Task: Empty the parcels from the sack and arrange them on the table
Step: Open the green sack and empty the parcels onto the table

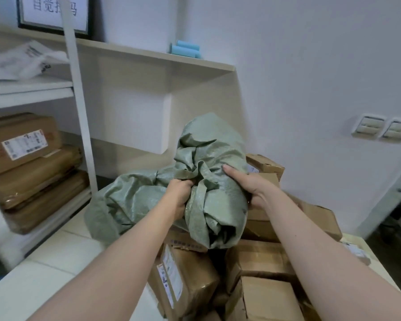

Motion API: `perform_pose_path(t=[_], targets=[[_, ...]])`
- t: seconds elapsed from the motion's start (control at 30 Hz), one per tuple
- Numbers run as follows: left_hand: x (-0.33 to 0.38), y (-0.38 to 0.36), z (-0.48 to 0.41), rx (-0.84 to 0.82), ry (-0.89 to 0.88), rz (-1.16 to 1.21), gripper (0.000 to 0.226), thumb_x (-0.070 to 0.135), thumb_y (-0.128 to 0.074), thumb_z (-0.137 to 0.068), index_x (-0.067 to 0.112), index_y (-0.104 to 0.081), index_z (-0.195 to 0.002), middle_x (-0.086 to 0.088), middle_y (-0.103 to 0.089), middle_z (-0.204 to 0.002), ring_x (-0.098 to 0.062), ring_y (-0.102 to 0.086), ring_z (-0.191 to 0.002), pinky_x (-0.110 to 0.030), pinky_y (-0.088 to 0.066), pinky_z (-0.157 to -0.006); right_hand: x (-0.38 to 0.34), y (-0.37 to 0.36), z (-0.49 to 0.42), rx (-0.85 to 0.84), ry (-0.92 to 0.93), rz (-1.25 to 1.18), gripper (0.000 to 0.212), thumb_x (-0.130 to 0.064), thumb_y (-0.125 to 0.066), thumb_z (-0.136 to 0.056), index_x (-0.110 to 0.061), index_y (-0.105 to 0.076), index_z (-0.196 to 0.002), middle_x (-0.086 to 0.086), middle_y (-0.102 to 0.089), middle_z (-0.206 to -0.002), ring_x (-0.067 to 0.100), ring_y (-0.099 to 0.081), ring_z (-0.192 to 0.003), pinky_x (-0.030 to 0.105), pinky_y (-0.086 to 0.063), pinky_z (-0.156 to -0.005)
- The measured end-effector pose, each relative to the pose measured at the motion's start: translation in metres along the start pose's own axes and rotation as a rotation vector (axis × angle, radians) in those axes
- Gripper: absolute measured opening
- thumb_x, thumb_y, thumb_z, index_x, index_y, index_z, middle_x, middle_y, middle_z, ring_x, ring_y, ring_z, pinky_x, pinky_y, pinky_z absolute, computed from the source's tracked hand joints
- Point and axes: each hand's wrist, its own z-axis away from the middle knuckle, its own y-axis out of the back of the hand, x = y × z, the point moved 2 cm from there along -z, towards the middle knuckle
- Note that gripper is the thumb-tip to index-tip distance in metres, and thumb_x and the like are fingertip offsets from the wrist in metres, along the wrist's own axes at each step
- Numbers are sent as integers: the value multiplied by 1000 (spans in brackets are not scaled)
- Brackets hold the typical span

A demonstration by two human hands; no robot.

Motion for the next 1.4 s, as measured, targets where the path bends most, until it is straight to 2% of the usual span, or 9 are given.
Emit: perform_pose_path(t=[0.37, 0.47, 0.6, 0.73, 0.83, 0.93, 1.03, 1.2, 1.4], targets=[[30, 51, -16, 424, -262, -389, 76, 9, -61, -78, 28, -27, -144, -6, -23, -147, -31, -38, -128, -47, -41, -106, -25, -56, 8, 551, 268, 484, 52, -13, -69, -76, -13, -38, -118, 8, -58, -105, 29, -57, -91, 38, -51, -78], [56, 62, -14, 138, -237, -269, 69, 43, -57, -91, 26, -27, -150, -3, -31, -154, -26, -36, -136, -44, -31, -113, -35, -95, 27, 671, 351, 816, 39, -11, -61, -81, -13, -37, -113, 10, -60, -105, 31, -57, -86, 33, -41, -66], [70, 80, -2, -230, 56, -267, 125, 86, -55, -66, 25, 5, -156, -1, -8, -163, -28, -18, -148, -48, -24, -116, -41, -160, 36, 651, 440, 988, 50, -20, -66, -82, -10, -39, -123, 11, -60, -116, 33, -61, -106, 35, -45, -76], [66, 141, -35, -231, 237, -20, 138, 79, -83, -31, 33, -30, -150, -10, -55, -139, -34, -61, -116, -55, -48, -96, -54, -219, 52, 174, 404, 673, 48, -33, -76, -76, -20, -58, -119, 0, -68, -98, 17, -67, -88, 22, -53, -67], [77, 191, -21, -297, 239, 172, 61, 50, -72, -82, 14, -60, -129, -18, -72, -100, -31, -73, -78, -47, -60, -70, -52, -262, 64, -206, 310, 367, 21, -33, -68, -89, -25, -68, -108, -2, -74, -95, 13, -71, -86, 20, -54, -68], [75, 231, -23, -247, 228, 253, 35, 29, -52, -99, 6, -64, -121, -17, -74, -92, -29, -73, -74, -38, -60, -59, -34, -292, 55, 46, 303, 281, 30, -42, -56, -95, -15, -71, -101, 1, -73, -93, 11, -67, -73, 26, -52, -72], [75, 262, -24, -159, 145, 215, 25, 24, -57, -97, 10, -66, -116, -11, -72, -105, -27, -70, -92, -35, -57, -71, -8, -290, 44, 554, 144, 456, 70, -72, -45, -84, -17, -55, -127, 12, -57, -129, 30, -54, -117, 42, -45, -101], [101, 295, -3, -236, 51, 135, 21, 22, -59, -96, 14, -65, -115, -8, -71, -111, -24, -69, -97, -37, -56, -80, 15, -327, 45, -87, -45, -411, 86, -80, -44, -77, -13, -58, -128, 15, -68, -120, 31, -65, -110, 48, -49, -100], [157, 292, 25, -330, -257, -291, 22, 20, -63, -93, 19, -65, -115, -5, -71, -110, -23, -68, -102, -40, -51, -97, 26, -369, 55, -242, 72, -795, 87, -82, -38, -80, -14, -59, -131, 18, -64, -126, 37, -61, -117, 53, -43, -104]])
